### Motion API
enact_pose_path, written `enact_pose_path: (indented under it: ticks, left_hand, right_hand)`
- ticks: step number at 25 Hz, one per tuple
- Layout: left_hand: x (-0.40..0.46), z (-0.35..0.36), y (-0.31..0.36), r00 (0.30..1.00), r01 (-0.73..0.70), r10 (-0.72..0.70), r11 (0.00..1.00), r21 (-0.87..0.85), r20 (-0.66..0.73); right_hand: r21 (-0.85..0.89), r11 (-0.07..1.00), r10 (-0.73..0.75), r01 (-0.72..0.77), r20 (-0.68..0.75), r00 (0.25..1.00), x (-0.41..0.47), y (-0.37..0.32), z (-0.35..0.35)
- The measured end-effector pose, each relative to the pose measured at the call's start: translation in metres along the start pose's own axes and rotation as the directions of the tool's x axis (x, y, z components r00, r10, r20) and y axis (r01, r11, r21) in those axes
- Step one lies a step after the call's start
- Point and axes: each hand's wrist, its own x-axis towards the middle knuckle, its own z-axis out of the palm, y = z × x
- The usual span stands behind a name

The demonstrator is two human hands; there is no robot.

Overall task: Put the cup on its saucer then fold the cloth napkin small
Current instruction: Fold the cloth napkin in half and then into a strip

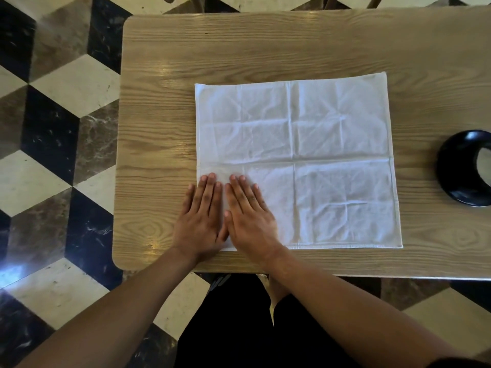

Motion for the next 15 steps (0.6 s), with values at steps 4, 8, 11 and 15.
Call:
enact_pose_path:
  ticks: [4,8,11,15]
  left_hand:
    - [0.000,-0.003,-0.001,1.000,0.007,-0.007,1.000,0.019,0.007]
    - [0.000,-0.004,-0.001,1.000,0.000,0.000,1.000,0.015,0.011]
    - [0.000,-0.004,0.000,1.000,0.000,0.000,1.000,0.013,0.018]
    - [-0.001,-0.005,-0.001,0.999,0.004,-0.005,1.000,0.014,0.044]
  right_hand:
    - [-0.098,0.995,0.017,-0.023,-0.059,0.998,-0.013,0.031,0.002]
    - [-0.158,0.974,0.137,-0.160,-0.151,0.979,-0.041,0.098,-0.012]
    - [-0.160,0.952,0.233,-0.262,-0.180,0.956,-0.067,0.150,-0.029]
    - [-0.127,0.936,0.305,-0.330,-0.182,0.935,-0.093,0.197,-0.048]
